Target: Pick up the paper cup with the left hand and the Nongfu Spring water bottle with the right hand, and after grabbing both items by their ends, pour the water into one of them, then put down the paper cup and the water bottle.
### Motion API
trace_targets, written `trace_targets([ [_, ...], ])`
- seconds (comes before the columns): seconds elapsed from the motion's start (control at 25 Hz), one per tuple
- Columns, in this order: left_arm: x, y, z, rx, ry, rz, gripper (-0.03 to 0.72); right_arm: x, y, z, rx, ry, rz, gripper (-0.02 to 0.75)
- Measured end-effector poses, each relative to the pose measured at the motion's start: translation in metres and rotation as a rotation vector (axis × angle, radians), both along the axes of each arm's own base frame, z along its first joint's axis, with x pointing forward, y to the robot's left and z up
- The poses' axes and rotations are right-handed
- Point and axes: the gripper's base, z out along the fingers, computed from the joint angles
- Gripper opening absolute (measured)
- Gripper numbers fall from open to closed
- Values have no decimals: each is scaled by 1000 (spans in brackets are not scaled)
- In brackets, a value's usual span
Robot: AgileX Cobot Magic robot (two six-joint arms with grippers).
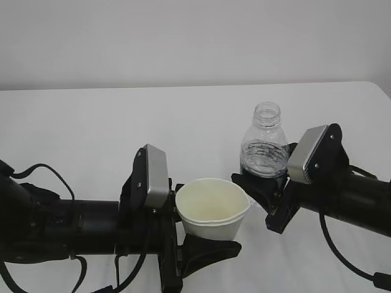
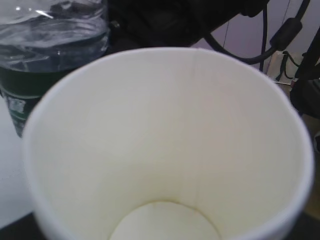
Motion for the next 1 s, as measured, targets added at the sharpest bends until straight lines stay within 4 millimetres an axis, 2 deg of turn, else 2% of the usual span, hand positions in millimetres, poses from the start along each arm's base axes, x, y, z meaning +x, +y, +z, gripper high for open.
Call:
trace_targets([
  [0.8,-2,-3,0,-3,2,-1,462,25,10,20,-39,-169,84,457],
  [1.0,0,-3,1,-9,1,21,462,25,14,20,-75,-200,111,457],
])
